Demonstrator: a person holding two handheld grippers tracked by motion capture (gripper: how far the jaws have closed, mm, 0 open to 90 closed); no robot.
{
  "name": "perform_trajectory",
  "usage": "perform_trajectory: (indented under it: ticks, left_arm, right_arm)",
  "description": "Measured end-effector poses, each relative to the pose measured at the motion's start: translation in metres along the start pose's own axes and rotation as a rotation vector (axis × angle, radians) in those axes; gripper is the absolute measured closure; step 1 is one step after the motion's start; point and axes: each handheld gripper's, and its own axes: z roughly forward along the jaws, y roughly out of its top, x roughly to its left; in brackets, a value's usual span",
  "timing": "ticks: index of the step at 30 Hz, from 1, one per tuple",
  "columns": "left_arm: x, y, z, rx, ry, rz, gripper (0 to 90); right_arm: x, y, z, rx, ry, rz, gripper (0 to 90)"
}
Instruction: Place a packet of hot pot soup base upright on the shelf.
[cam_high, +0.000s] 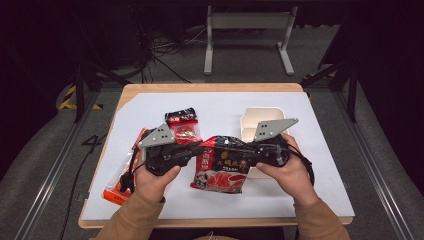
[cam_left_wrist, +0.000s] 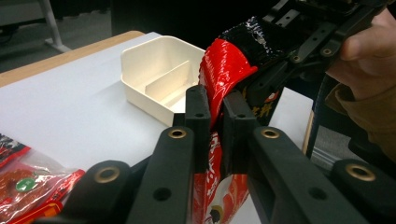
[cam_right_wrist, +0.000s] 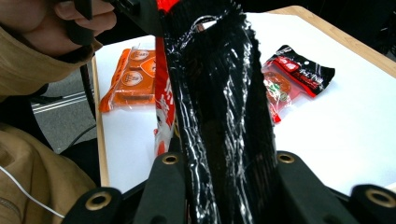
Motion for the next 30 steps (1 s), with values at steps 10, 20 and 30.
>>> perform_trajectory:
  ticks: [10, 20, 30]
  left_arm:
    - [0.005, 0.0, -0.004, -0.002, 0.0, -0.015, 63.2]
    - [0.013, 0.0, -0.017, -0.009, 0.021, -0.016, 50.2]
    - [0.02, -0.004, -0.02, 0.024, 0.054, -0.024, 45.2]
  right_arm:
    - [-0.003, 0.015, -0.01, -0.001, -0.005, -0.006, 76.8]
    - [-0.004, 0.037, -0.022, 0.008, -0.011, -0.031, 76.9]
    - [-0.012, 0.054, -0.037, 0.015, -0.049, -0.051, 76.9]
